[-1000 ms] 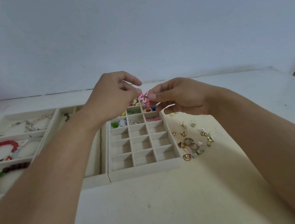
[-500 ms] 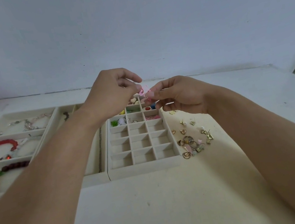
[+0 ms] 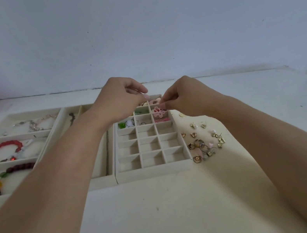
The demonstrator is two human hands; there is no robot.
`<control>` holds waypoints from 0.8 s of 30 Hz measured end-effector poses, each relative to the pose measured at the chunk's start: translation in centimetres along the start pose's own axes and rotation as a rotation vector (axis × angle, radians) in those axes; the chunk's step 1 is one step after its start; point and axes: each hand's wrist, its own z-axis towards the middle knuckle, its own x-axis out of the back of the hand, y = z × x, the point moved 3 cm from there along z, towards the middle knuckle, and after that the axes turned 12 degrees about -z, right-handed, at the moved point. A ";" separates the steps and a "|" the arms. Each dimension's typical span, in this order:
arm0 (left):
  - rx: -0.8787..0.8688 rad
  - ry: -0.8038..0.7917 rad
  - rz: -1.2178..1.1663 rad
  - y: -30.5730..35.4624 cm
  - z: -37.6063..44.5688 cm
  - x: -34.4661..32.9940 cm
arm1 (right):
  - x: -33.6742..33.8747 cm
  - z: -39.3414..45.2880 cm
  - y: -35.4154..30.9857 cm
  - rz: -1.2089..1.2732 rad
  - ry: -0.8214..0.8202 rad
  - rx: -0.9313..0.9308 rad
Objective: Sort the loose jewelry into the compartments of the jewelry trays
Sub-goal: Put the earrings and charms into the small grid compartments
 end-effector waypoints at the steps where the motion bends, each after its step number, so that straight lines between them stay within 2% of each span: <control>1: 0.001 -0.001 0.004 0.0 0.0 0.0 | -0.2 0.0 -0.3 -0.048 -0.001 0.011; 11: 0.007 -0.009 0.033 0.0 0.1 -0.1 | -1.1 -0.1 -0.8 -0.207 -0.053 0.043; 24: 0.008 -0.035 0.053 -0.6 0.3 -0.3 | -1.4 0.2 -0.4 -0.144 0.003 -0.045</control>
